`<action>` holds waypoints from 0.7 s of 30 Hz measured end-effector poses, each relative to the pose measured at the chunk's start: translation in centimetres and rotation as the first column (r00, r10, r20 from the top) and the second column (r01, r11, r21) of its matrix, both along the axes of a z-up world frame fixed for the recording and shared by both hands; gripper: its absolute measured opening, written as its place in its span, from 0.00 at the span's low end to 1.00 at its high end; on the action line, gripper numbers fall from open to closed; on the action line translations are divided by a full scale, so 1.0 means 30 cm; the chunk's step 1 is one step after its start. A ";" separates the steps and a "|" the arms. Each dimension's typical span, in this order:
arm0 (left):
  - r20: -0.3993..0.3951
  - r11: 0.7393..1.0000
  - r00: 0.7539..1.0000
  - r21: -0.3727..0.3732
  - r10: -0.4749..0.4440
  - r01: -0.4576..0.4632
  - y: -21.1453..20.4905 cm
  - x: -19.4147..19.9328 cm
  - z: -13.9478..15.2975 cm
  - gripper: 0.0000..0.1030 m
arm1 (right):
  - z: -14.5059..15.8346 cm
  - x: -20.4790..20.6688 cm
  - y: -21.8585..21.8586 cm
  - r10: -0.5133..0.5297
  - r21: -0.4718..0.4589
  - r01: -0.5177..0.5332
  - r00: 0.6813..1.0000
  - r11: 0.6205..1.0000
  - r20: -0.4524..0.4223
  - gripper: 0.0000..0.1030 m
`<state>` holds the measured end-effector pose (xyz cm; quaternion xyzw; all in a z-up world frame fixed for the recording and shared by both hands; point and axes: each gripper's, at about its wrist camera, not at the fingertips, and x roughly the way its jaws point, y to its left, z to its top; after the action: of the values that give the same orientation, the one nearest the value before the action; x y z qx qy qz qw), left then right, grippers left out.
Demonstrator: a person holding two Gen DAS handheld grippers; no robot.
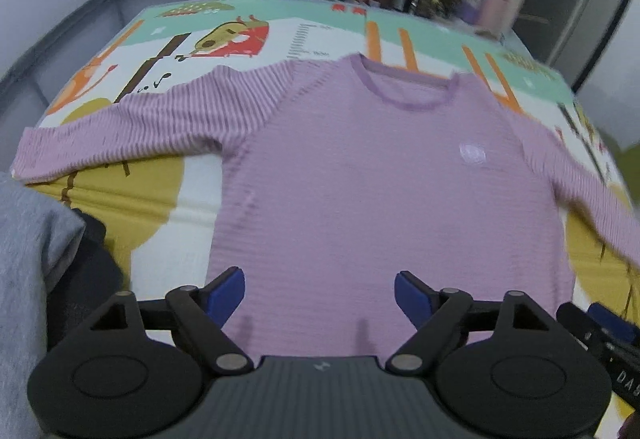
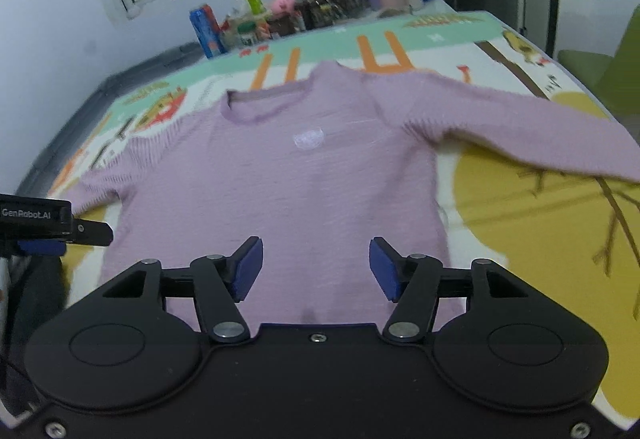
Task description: Fold clothes
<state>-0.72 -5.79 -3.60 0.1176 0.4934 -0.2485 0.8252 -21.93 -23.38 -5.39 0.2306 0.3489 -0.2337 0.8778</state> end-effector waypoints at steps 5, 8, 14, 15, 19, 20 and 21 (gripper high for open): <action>0.017 0.996 0.997 0.049 -0.079 0.078 0.054 -0.112 -0.035 0.91 | -0.021 -0.083 0.100 -0.003 -0.032 0.002 0.998 1.000 -0.056 0.62; -0.009 0.989 0.992 0.073 -0.127 0.128 0.089 -0.163 -0.059 0.92 | -0.024 -0.120 0.182 -0.006 -0.031 0.004 0.997 1.000 -0.078 0.71; -0.029 0.982 0.986 0.087 -0.164 0.166 0.173 -0.256 -0.076 0.94 | -0.014 -0.152 0.342 -0.015 -0.035 0.011 0.992 0.999 -0.123 0.84; -0.019 0.981 0.986 0.094 -0.167 0.168 0.185 -0.271 -0.076 0.94 | -0.012 -0.157 0.368 -0.012 -0.038 0.008 0.992 0.999 -0.127 0.85; -0.011 0.977 0.984 0.113 -0.179 0.179 0.217 -0.311 -0.086 0.95 | -0.002 -0.188 0.446 -0.040 -0.037 0.035 0.989 0.999 -0.141 0.90; -0.017 0.977 0.983 0.115 -0.182 0.182 0.224 -0.318 -0.089 0.95 | 0.000 -0.197 0.465 -0.048 -0.036 0.043 0.988 0.998 -0.144 0.91; -0.024 0.977 0.983 0.114 -0.180 0.181 0.230 -0.323 -0.091 0.95 | 0.003 -0.205 0.480 -0.054 -0.039 0.048 0.987 0.998 -0.149 0.93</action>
<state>-10.41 1.11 -6.32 0.2081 0.4998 -0.2940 0.7877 -28.09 -8.98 -5.30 0.2057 0.4037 -0.2788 0.8468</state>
